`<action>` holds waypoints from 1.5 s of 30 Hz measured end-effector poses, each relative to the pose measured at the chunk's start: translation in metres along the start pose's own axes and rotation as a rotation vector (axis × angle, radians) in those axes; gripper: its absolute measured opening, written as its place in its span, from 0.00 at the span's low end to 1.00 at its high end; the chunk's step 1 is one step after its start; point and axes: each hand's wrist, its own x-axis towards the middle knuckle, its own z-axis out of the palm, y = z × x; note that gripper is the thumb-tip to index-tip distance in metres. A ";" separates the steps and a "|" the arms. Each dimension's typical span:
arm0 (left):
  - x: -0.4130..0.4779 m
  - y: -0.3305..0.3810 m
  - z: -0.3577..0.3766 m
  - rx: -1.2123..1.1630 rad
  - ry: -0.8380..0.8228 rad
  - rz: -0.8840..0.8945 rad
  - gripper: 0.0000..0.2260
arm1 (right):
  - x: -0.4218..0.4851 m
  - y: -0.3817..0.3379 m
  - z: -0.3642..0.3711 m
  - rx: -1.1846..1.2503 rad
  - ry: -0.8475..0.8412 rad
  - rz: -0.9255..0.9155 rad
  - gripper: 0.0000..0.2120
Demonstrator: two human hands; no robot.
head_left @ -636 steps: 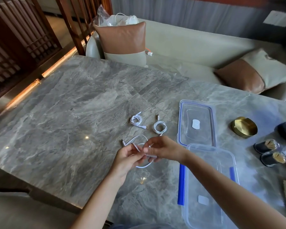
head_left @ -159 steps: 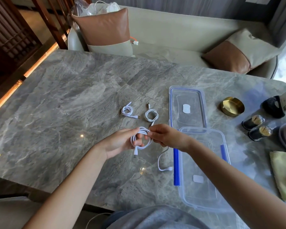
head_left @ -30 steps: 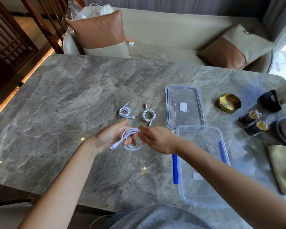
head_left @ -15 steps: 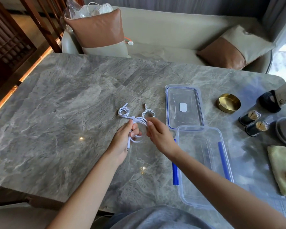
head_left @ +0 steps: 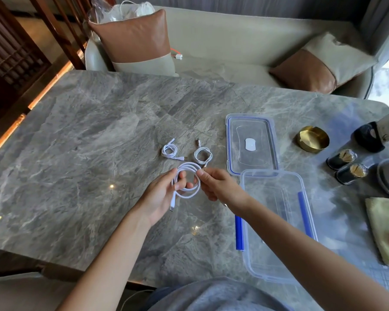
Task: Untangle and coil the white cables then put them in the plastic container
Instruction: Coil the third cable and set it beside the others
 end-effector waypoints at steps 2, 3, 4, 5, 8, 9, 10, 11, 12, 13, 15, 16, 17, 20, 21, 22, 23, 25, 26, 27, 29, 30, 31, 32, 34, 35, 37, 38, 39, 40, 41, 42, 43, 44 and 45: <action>0.001 -0.001 0.001 0.022 0.060 0.031 0.16 | -0.002 -0.004 0.002 -0.051 -0.062 -0.083 0.11; 0.001 -0.001 0.001 0.040 0.076 0.044 0.16 | -0.001 -0.005 0.002 -0.116 -0.079 -0.121 0.10; 0.002 -0.002 0.001 0.067 0.082 0.057 0.16 | 0.000 -0.006 0.001 -0.195 -0.076 -0.144 0.09; 0.001 -0.002 0.002 0.097 0.082 0.065 0.16 | 0.001 -0.006 0.000 -0.272 -0.058 -0.153 0.09; 0.000 -0.003 0.003 0.202 0.072 0.077 0.17 | 0.002 -0.006 -0.004 -0.400 0.004 -0.155 0.15; 0.000 -0.003 0.003 0.219 0.060 0.070 0.17 | 0.001 -0.005 -0.004 -0.427 0.023 -0.153 0.17; -0.001 -0.002 0.003 0.217 0.044 0.052 0.17 | 0.002 -0.004 -0.004 -0.456 0.035 -0.151 0.18; -0.001 0.000 0.003 0.203 0.027 0.025 0.17 | 0.001 -0.002 -0.004 -0.488 0.034 -0.153 0.18; -0.001 0.001 0.002 0.193 0.009 -0.003 0.17 | 0.001 -0.002 -0.003 -0.521 0.028 -0.156 0.18; -0.002 0.002 0.000 0.198 -0.010 -0.025 0.17 | 0.001 -0.002 -0.001 -0.549 0.017 -0.159 0.17; -0.003 0.003 -0.004 0.230 -0.054 -0.048 0.17 | 0.000 -0.002 0.001 -0.575 0.000 -0.161 0.17; -0.003 0.003 -0.005 0.237 -0.074 -0.052 0.17 | 0.000 -0.002 0.001 -0.580 -0.012 -0.161 0.16; -0.004 0.002 -0.007 0.235 -0.091 -0.053 0.16 | -0.001 -0.003 0.001 -0.581 -0.024 -0.161 0.16; -0.004 -0.003 -0.008 0.184 -0.112 -0.023 0.15 | 0.002 -0.002 -0.001 -0.511 -0.016 -0.155 0.13; -0.004 -0.005 -0.007 0.146 -0.103 -0.014 0.15 | 0.003 -0.003 -0.002 -0.455 0.009 -0.149 0.10; -0.004 -0.008 -0.006 0.101 -0.085 -0.008 0.15 | 0.004 -0.003 -0.004 -0.392 0.037 -0.138 0.07; -0.004 -0.010 -0.004 0.051 -0.058 -0.004 0.15 | 0.005 -0.004 -0.006 -0.339 0.058 -0.129 0.05; -0.002 -0.012 -0.001 -0.074 0.019 0.008 0.15 | 0.005 -0.007 -0.012 -0.293 0.068 -0.132 0.03; -0.001 -0.012 -0.001 -0.142 0.057 0.018 0.15 | 0.004 -0.007 -0.016 -0.317 0.068 -0.144 0.03; 0.000 -0.012 0.000 -0.192 0.090 0.032 0.15 | 0.003 -0.008 -0.020 -0.364 0.065 -0.156 0.05; 0.002 -0.013 0.001 -0.218 0.149 0.063 0.14 | -0.001 -0.009 -0.025 -0.428 0.040 -0.165 0.08; 0.002 -0.014 0.002 -0.207 0.176 0.075 0.14 | -0.004 -0.010 -0.026 -0.436 0.019 -0.160 0.07; 0.003 -0.016 0.003 -0.192 0.200 0.086 0.14 | -0.006 -0.011 -0.025 -0.443 -0.009 -0.151 0.05; 0.003 -0.017 0.004 -0.180 0.219 0.095 0.14 | -0.008 -0.013 -0.025 -0.457 -0.046 -0.140 0.04; 0.004 -0.018 0.004 -0.169 0.247 0.107 0.14 | -0.011 -0.019 -0.023 -0.509 -0.156 -0.108 0.03; 0.005 -0.019 0.004 -0.165 0.255 0.108 0.14 | -0.013 -0.022 -0.023 -0.541 -0.214 -0.089 0.03; 0.005 -0.020 0.004 -0.134 0.256 0.114 0.14 | -0.015 -0.027 -0.024 -0.647 -0.284 -0.078 0.05; 0.004 -0.021 0.005 -0.116 0.254 0.119 0.14 | -0.016 -0.030 -0.024 -0.701 -0.288 -0.092 0.05; 0.003 -0.021 0.006 -0.114 0.255 0.123 0.14 | -0.017 -0.035 -0.025 -0.725 -0.276 -0.106 0.04; 0.002 -0.021 0.007 -0.129 0.261 0.123 0.14 | -0.017 -0.038 -0.026 -0.688 -0.249 -0.116 0.03; 0.001 -0.020 0.007 -0.153 0.270 0.120 0.14 | -0.017 -0.042 -0.025 -0.585 -0.215 -0.117 0.02; 0.001 -0.019 0.008 -0.180 0.273 0.116 0.14 | -0.016 -0.045 -0.025 -0.465 -0.178 -0.125 0.01; 0.001 -0.018 0.010 -0.208 0.267 0.115 0.14 | -0.016 -0.046 -0.023 -0.356 -0.139 -0.142 0.02; 0.001 -0.016 0.013 -0.234 0.253 0.116 0.14 | -0.015 -0.046 -0.020 -0.271 -0.095 -0.166 0.03; 0.000 -0.015 0.016 -0.258 0.238 0.115 0.14 | -0.014 -0.045 -0.017 -0.205 -0.050 -0.192 0.04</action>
